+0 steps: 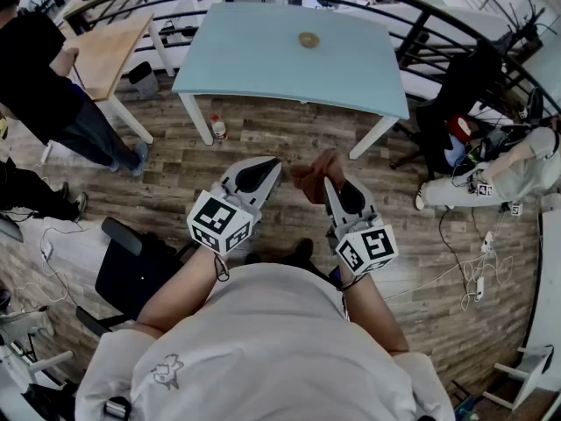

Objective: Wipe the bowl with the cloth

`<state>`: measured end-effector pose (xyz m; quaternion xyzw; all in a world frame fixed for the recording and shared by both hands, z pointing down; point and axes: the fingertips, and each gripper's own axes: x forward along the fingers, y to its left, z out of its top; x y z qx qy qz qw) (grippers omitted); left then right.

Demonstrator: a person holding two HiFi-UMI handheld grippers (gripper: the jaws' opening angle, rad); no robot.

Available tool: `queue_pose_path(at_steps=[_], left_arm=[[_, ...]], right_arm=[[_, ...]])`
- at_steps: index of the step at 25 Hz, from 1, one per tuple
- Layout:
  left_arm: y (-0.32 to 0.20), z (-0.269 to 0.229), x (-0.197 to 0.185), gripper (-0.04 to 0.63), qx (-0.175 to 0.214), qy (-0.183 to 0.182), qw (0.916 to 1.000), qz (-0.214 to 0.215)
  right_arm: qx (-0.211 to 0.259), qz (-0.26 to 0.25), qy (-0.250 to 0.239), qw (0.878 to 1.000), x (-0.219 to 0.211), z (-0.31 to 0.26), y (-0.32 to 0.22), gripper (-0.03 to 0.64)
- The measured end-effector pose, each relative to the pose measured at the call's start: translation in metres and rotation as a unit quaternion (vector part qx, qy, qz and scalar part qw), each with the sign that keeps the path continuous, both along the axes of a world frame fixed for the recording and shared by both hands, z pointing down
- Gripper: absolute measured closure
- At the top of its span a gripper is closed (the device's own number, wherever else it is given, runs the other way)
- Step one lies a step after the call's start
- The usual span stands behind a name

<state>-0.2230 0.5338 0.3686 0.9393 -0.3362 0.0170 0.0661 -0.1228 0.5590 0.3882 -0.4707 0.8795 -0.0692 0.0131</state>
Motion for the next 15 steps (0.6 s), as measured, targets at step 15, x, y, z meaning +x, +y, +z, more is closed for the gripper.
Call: queue_pose_path(at_steps=[15], left_arm=[[-0.061, 0.004, 0.055, 0.581, 0.007, -0.004, 0.9996, -0.028]], right_arm=[[0.024, -0.016, 0.003, 1.0, 0.061, -0.004, -0.064, 0.529]])
